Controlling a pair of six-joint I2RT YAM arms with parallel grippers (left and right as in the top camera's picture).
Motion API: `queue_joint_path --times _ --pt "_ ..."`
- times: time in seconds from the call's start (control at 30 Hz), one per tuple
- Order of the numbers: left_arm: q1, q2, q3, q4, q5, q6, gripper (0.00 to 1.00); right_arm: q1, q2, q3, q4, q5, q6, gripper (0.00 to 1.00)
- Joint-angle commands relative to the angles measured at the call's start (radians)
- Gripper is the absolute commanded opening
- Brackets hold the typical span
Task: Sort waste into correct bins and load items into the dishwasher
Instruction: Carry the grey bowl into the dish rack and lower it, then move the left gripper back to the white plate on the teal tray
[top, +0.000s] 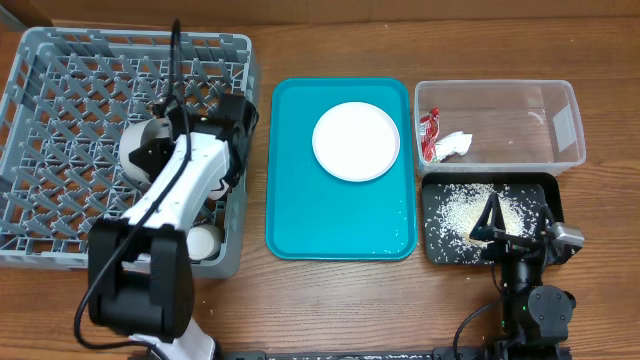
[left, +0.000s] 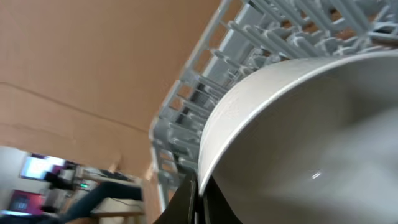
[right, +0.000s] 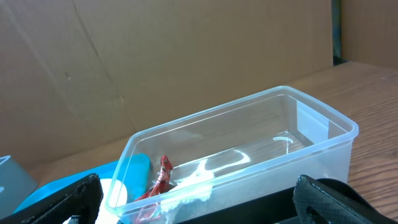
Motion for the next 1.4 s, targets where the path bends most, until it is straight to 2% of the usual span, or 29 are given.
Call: queue_joint_path --times 0.0,0.23,0.37,0.43,0.47,0.5,0.53,0.6,0.73,0.8,0.97,1.1,1.27,1.37 --pt "0.002 0.051 -0.005 0.001 -0.011 0.028 0.04 0.005 -0.009 -0.011 0.007 0.007 -0.007 1.0" --pt "-0.073 0.042 -0.004 -0.02 -0.033 0.045 0.04 0.005 -0.009 -0.011 0.006 0.006 -0.007 1.0" --pt "-0.113 0.042 -0.004 -0.056 0.007 0.044 0.08 0.005 -0.009 -0.011 0.006 0.006 -0.007 1.0" --pt "-0.12 0.042 -0.004 -0.086 0.016 0.025 0.14 0.005 -0.009 -0.011 0.006 0.006 -0.007 1.0" --pt "-0.121 0.041 -0.003 -0.108 0.015 0.005 0.22 0.005 -0.009 -0.011 0.007 0.006 -0.007 1.0" --pt "-0.121 0.037 -0.003 -0.132 0.012 -0.016 0.37 0.005 -0.009 -0.011 0.006 0.007 -0.007 1.0" --pt "-0.121 0.032 -0.002 -0.154 0.01 -0.036 0.55 0.005 -0.009 -0.011 0.006 0.007 -0.007 1.0" --pt "-0.121 0.011 0.008 -0.217 0.01 -0.098 1.0 0.005 -0.009 -0.011 0.006 0.007 -0.007 1.0" --pt "-0.122 -0.061 0.072 -0.311 0.074 -0.214 1.0 0.005 -0.009 -0.011 0.006 0.006 -0.007 1.0" --pt "-0.122 -0.105 0.124 -0.314 0.144 -0.21 0.99 0.005 -0.009 -0.011 0.007 0.006 -0.007 1.0" --pt "-0.154 -0.202 0.299 -0.293 0.425 -0.126 1.0 0.005 -0.009 -0.011 0.006 0.006 -0.007 1.0" --pt "-0.193 -0.233 0.4 -0.249 0.764 -0.043 1.0 0.005 -0.009 -0.011 0.006 0.007 -0.007 1.0" --pt "-0.201 -0.222 0.401 -0.183 1.027 -0.009 1.0 0.005 -0.009 -0.011 0.006 0.006 -0.007 1.0" --pt "-0.218 -0.188 0.374 -0.101 1.212 0.098 0.92 0.005 -0.009 -0.011 0.007 0.006 -0.007 1.0"
